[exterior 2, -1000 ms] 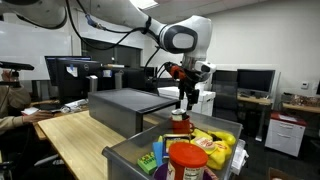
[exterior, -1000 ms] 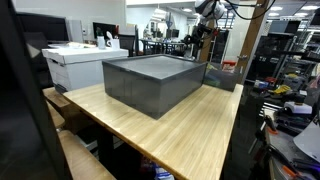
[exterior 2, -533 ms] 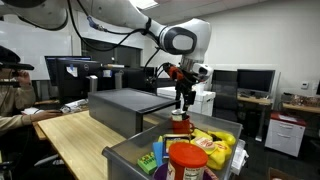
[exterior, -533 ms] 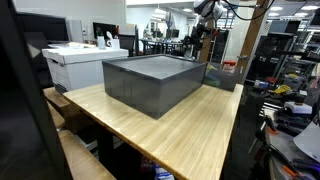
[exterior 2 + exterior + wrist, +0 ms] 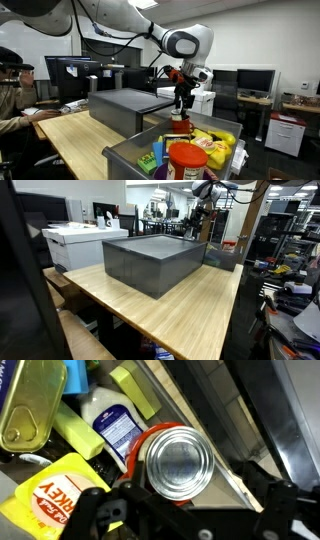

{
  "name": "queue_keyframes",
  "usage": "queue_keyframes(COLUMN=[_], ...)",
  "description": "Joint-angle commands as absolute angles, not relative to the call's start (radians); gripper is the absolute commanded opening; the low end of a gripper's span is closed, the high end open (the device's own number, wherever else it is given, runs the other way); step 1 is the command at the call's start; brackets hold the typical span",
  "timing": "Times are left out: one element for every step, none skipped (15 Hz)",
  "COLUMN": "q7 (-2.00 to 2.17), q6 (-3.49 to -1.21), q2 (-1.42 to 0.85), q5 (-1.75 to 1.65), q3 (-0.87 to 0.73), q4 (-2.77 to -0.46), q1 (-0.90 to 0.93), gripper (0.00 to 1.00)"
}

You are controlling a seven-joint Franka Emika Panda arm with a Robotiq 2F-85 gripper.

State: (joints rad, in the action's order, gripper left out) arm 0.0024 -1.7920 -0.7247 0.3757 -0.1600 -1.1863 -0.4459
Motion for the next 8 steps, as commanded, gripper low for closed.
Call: queue_keyframes(q7=[0.034,0.037,0.04,0.042,0.044,0.048,0.052,0.051], q6=[-1.733,-1.725,-1.714,-1.708,-1.701,-1.69,-1.684,-1.681], q2=[-0.772,-0.782,-0.796,-0.805,-0.813,-0.829,-0.837,-0.842], q5=[0.369,0.369,0.368,0.368,0.368,0.368,0.369,0.382], q3=[-0.146,-0.145,-0.145,-0.144,-0.143,-0.142,-0.141,-0.158], q4=[-1.111,-1.097,-1.079,-1.066,-1.055,-1.033,-1.02,-1.016], q1=[-0.464,-0.465,-0.467,-0.469,-0.471,-0.476,-0.478,-0.469], gripper=[1.0,1.0,1.0,1.0,1.0,1.0,1.0,1.0])
